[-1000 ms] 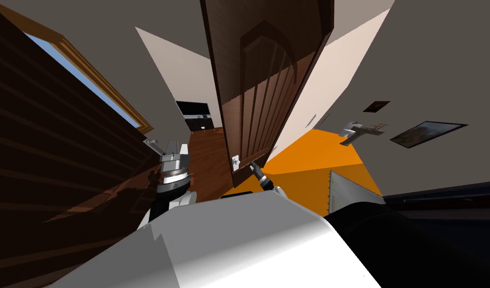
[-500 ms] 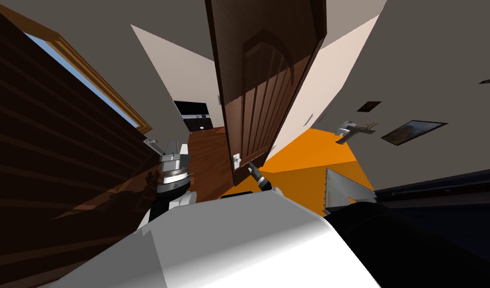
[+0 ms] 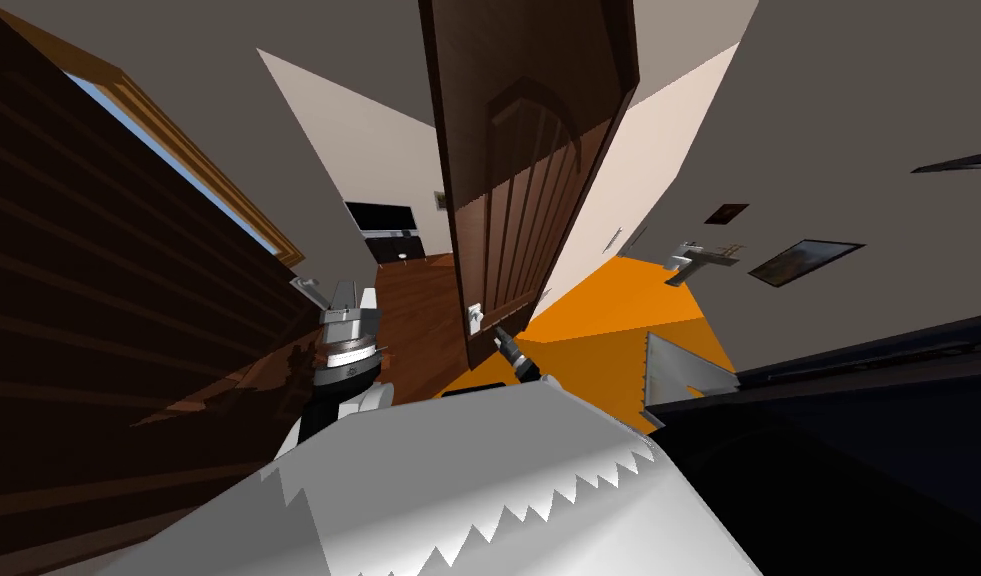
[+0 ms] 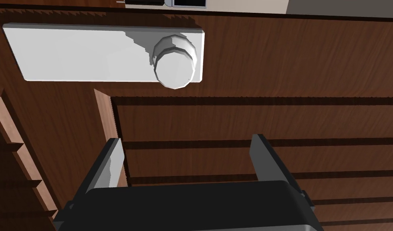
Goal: Push the door open
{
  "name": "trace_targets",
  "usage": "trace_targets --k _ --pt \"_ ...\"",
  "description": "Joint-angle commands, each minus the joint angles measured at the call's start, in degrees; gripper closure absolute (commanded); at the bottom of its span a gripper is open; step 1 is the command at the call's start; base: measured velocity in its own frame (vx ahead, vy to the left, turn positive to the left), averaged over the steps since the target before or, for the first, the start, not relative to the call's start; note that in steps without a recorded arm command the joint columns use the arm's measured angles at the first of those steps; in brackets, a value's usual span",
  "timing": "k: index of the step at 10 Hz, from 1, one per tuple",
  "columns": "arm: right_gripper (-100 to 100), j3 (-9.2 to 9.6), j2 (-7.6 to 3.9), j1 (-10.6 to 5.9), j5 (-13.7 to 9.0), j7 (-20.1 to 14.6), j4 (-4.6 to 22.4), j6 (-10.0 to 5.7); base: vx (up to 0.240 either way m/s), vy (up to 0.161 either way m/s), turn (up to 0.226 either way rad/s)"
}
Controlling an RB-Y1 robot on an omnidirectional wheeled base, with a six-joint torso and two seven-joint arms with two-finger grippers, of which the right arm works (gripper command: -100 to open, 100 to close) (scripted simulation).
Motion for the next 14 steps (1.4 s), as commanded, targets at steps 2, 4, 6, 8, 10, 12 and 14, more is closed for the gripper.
trace_targets --k 2,4,6,8,10,12,14 --pt "-100 0.23 -1.44 -1.05 -0.66 0.88 1.02 0.96 0.111 0.071 0.048" --pt "-100 0.50 -1.61 -2.29 -1.43 1.92 2.23 2.08 0.179 0.099 0.055" --pt "-100 0.68 -0.83 -3.15 -1.97 2.65 3.08 2.87 0.156 0.112 0.040" --pt "-100 0.76 -0.58 -3.39 -1.99 2.58 3.13 3.10 0.101 0.083 0.026" --pt "100 0.76 -0.58 -3.39 -1.99 2.58 3.13 3.10 -0.013 -0.012 0.007" --pt "100 0.76 -0.58 -3.39 -1.99 2.58 3.13 3.10 -0.005 -0.006 0.009" --pt "100 0.76 -0.58 -3.39 -1.99 2.58 3.13 3.10 0.000 0.000 0.000"
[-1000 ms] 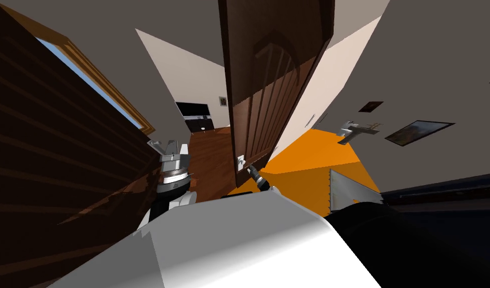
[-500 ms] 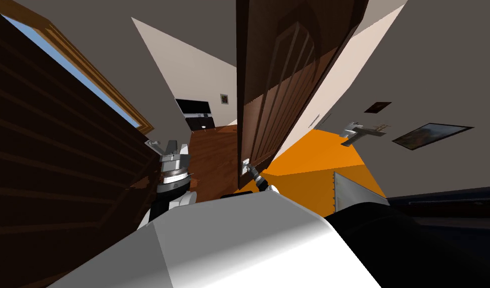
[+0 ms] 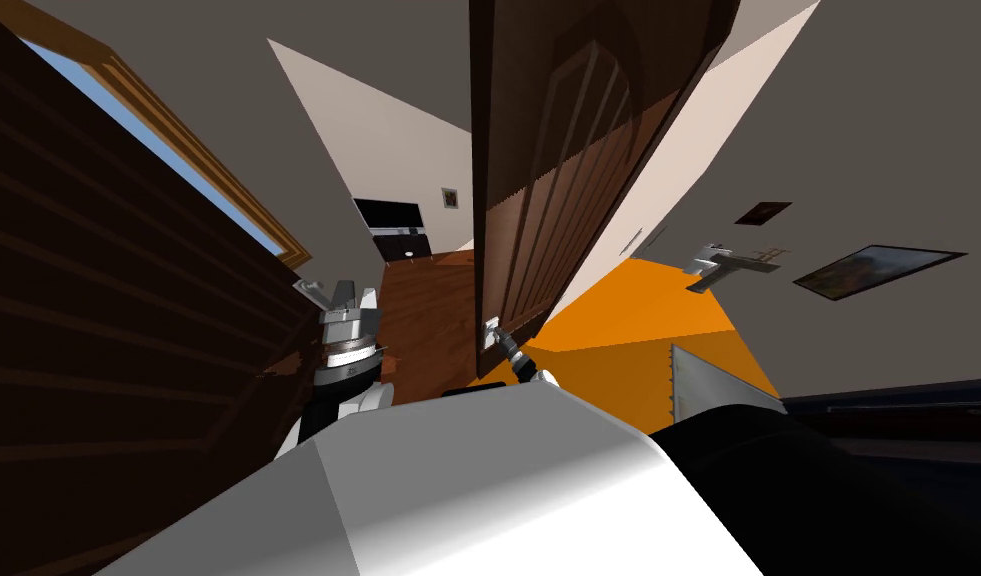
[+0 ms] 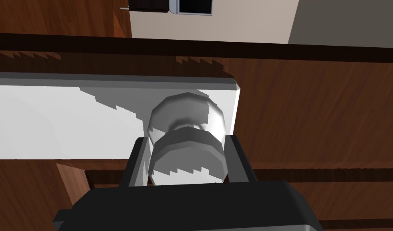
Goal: Push the door open
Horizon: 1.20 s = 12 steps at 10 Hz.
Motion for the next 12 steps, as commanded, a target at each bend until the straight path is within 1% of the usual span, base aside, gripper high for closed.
trace_targets --k 1,2,4,5,6,7,8,9,12 --pt "100 -0.41 -0.27 -0.76 -0.88 0.75 0.57 0.77 0.075 0.053 -0.020" --pt "100 -0.56 -0.35 -1.03 -1.20 1.02 0.78 1.05 0.135 0.125 -0.036" --pt "100 -1.16 -0.60 -2.13 -2.49 2.13 1.62 2.18 0.150 0.131 -0.041" --pt "100 -1.63 -0.75 -3.02 -3.52 3.00 2.29 3.08 0.162 0.133 -0.032" --pt "100 -1.91 -0.80 -3.53 -4.11 3.51 2.68 3.59 0.152 0.142 -0.032" --pt "100 -2.48 -0.89 -4.57 -5.33 4.55 3.47 4.66 0.157 0.169 -0.055" --pt "100 -2.48 -0.89 -4.57 -5.33 4.55 3.47 4.66 0.106 0.109 -0.032" --pt "100 -3.09 -0.92 -5.70 -6.64 5.67 4.32 5.81 0.110 0.096 -0.024" --pt "100 -4.06 -0.82 -7.50 -8.74 7.47 5.69 7.64 0.104 0.096 -0.044"
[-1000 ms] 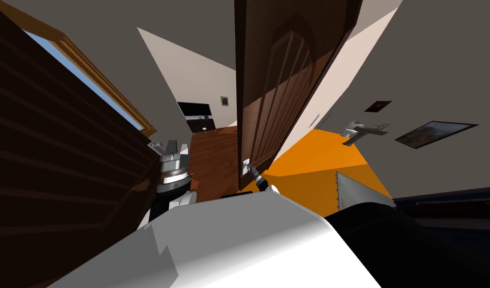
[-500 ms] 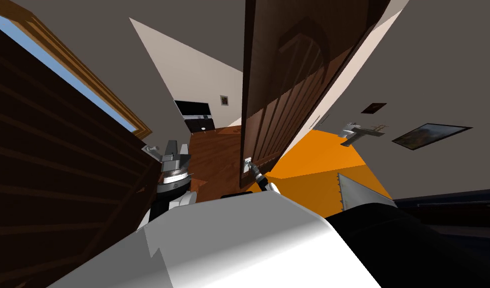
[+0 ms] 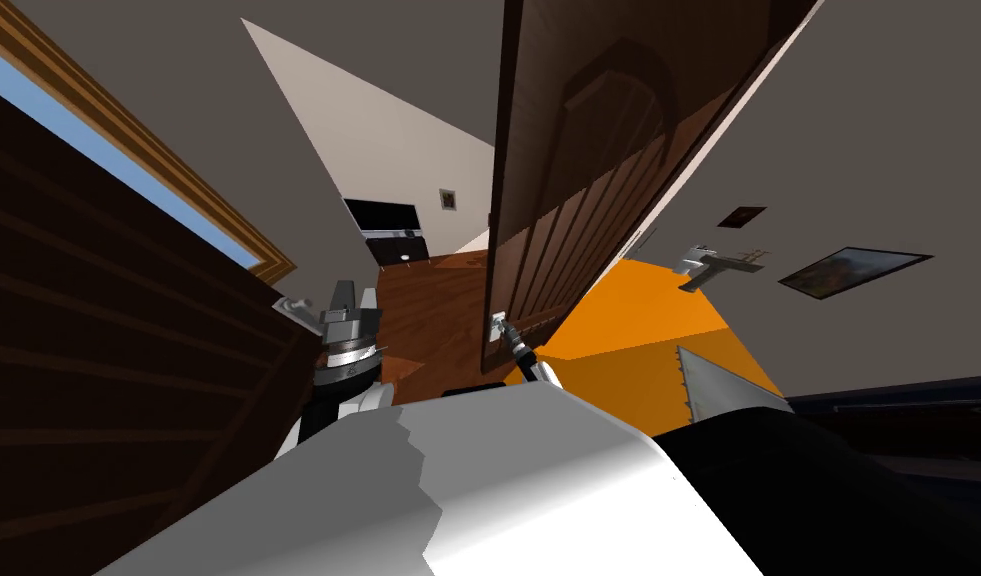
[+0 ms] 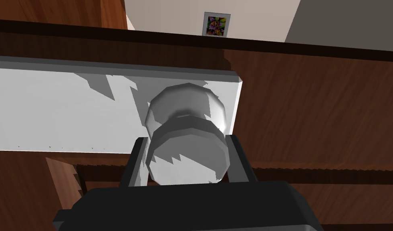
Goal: Push the door open
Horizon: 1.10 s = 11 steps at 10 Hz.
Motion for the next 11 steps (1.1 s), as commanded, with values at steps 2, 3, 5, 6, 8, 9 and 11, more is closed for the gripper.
trace_targets --k 2,3,5,6,8,9,11 --pt "100 -1.99 -0.23 -2.65 -2.85 1.92 1.17 2.80 0.128 0.129 -0.074" --pt "100 -2.33 -0.11 -3.26 -3.57 2.53 1.64 3.43 0.126 0.103 -0.070" --pt "100 -3.31 0.36 -5.07 -5.68 4.33 3.01 5.28 0.153 0.095 -0.064" --pt "-100 -2.58 -0.75 -3.24 -4.28 2.52 1.71 4.64 -0.059 0.070 -0.015" --pt "-100 -2.40 -1.01 -2.70 -3.94 1.84 1.21 4.55 -0.160 -0.028 -0.002" --pt "-100 -2.21 -1.12 -2.12 -3.57 1.11 0.67 4.45 -0.210 -0.034 -0.007" --pt "-100 -1.82 -0.83 -0.96 -2.83 -0.35 -0.42 4.26 -0.214 0.001 -0.008"
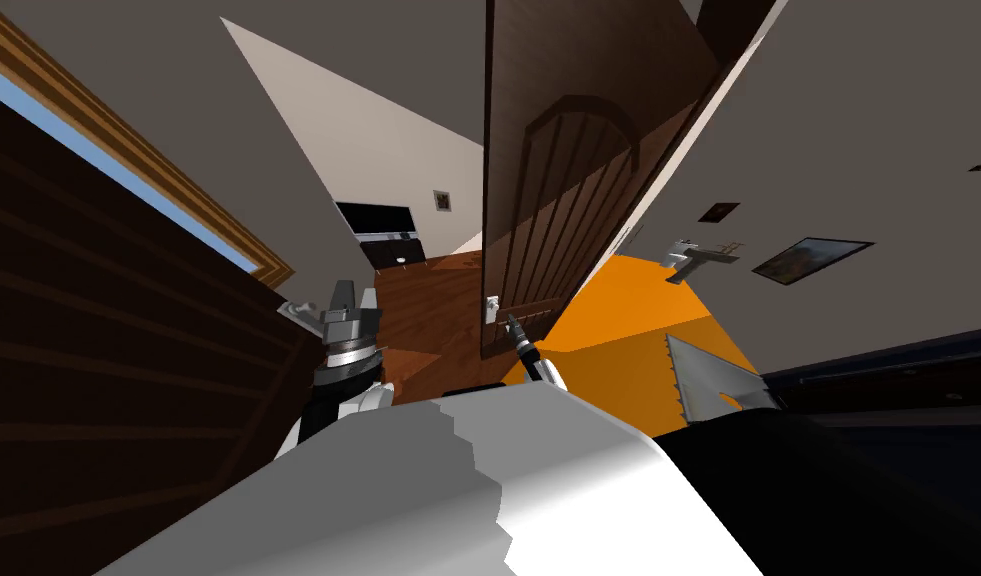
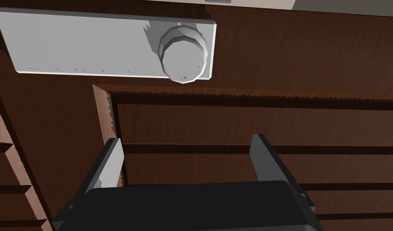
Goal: Push the door open
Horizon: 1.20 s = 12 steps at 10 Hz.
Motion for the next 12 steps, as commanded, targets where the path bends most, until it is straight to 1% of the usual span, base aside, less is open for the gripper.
trace_targets --k 1,2,3,4,6,8,10,12 --pt "-100 0.43 0.70 1.13 0.75 -1.51 -1.13 -0.14 -0.234 0.006 -0.009" --pt "-100 0.61 1.38 1.68 1.10 -2.21 -1.65 -0.23 -0.216 0.009 -0.007" --pt "-100 0.54 0.96 1.36 0.88 -1.73 -1.40 -0.06 -0.090 0.006 -0.004" --pt "-100 0.48 0.24 0.62 0.37 -1.12 -0.72 0.17 0.086 0.026 0.033" --pt "-100 0.41 -0.06 -0.09 -0.11 -0.47 -0.09 0.42 0.169 0.029 0.020" --pt "-100 0.31 0.00 -1.17 -0.84 0.51 0.86 0.79 0.203 0.037 0.027" --pt "-100 0.21 0.58 -2.21 -1.53 1.46 1.77 1.15 0.199 0.046 0.027" --pt "-100 0.11 1.96 -3.32 -2.27 2.46 2.74 1.53 0.185 0.053 0.028"
